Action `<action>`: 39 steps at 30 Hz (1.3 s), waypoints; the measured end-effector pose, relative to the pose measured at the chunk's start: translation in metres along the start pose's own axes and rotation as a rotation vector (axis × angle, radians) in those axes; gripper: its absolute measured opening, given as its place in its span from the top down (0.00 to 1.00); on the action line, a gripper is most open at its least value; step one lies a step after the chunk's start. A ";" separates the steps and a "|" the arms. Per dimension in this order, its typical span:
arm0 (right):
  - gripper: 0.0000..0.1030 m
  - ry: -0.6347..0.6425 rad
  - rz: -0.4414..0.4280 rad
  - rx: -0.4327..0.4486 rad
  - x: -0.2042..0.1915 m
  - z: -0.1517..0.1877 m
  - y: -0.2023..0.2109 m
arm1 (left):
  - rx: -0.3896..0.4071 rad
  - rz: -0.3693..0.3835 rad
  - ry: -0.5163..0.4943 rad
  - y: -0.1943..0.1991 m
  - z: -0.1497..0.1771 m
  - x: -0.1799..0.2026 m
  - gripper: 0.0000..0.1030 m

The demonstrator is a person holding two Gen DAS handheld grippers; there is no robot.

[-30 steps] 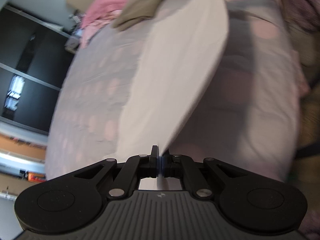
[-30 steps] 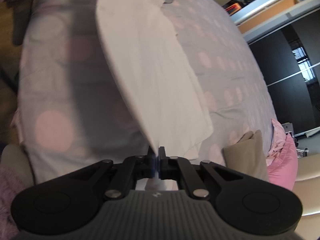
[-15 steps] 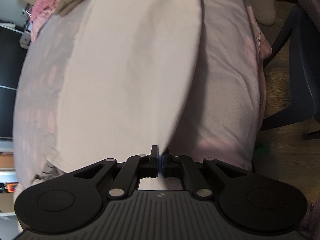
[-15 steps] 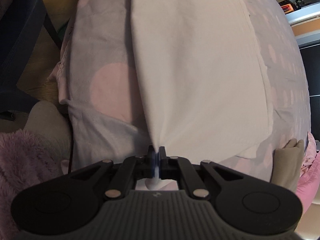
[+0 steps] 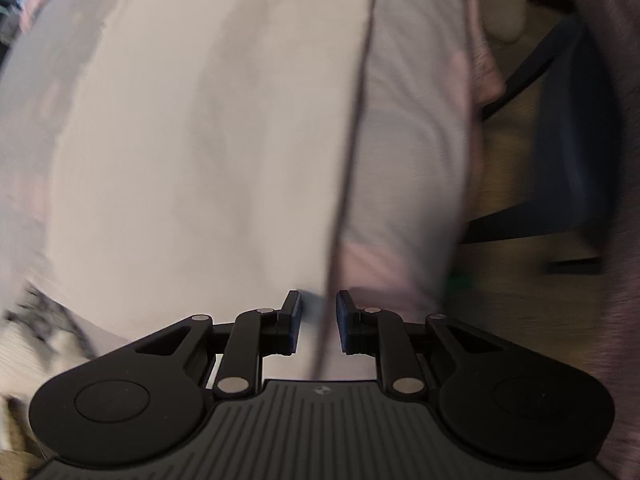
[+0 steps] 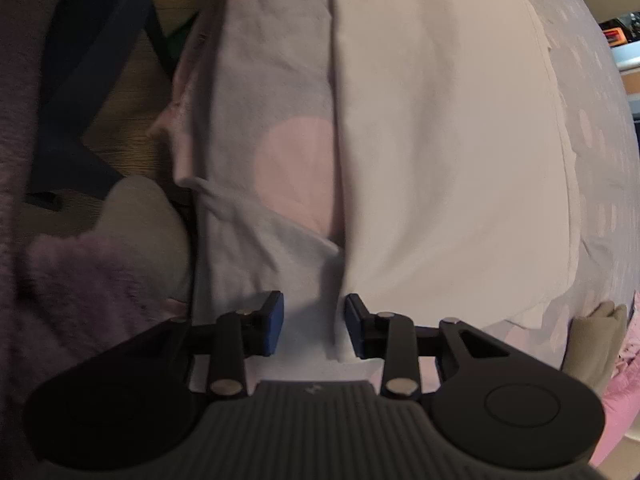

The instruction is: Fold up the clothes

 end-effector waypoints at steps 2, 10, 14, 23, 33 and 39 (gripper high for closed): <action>0.63 -0.007 -0.024 0.052 0.004 -0.008 0.009 | 0.033 0.018 0.043 0.006 -0.003 -0.005 0.81; 0.54 -0.191 0.061 0.182 0.050 -0.019 0.030 | 0.215 -0.061 0.232 0.029 -0.026 -0.041 0.80; 0.51 -0.451 0.084 0.228 0.095 -0.006 0.037 | 0.290 -0.115 0.341 0.039 -0.035 -0.066 0.80; 0.44 -1.140 0.261 0.214 0.193 0.061 0.034 | 0.341 -0.273 0.678 0.041 -0.051 -0.142 0.79; 0.39 -1.514 0.249 0.249 0.222 0.113 0.018 | 0.344 -0.295 0.873 0.040 -0.053 -0.175 0.75; 0.34 -1.602 0.319 0.300 0.239 0.129 0.016 | 0.357 -0.273 0.988 0.027 -0.046 -0.190 0.75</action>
Point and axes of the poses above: each gripper's, at about its wrist camera, not at the fingertips, and y roughly against the way its jaws point, x to its right, z to its underside, the point moved 5 cm from there along -y, roughly the way its jaws point, and after that the axes turned 9 degrees about x, right-handed, at the moved point
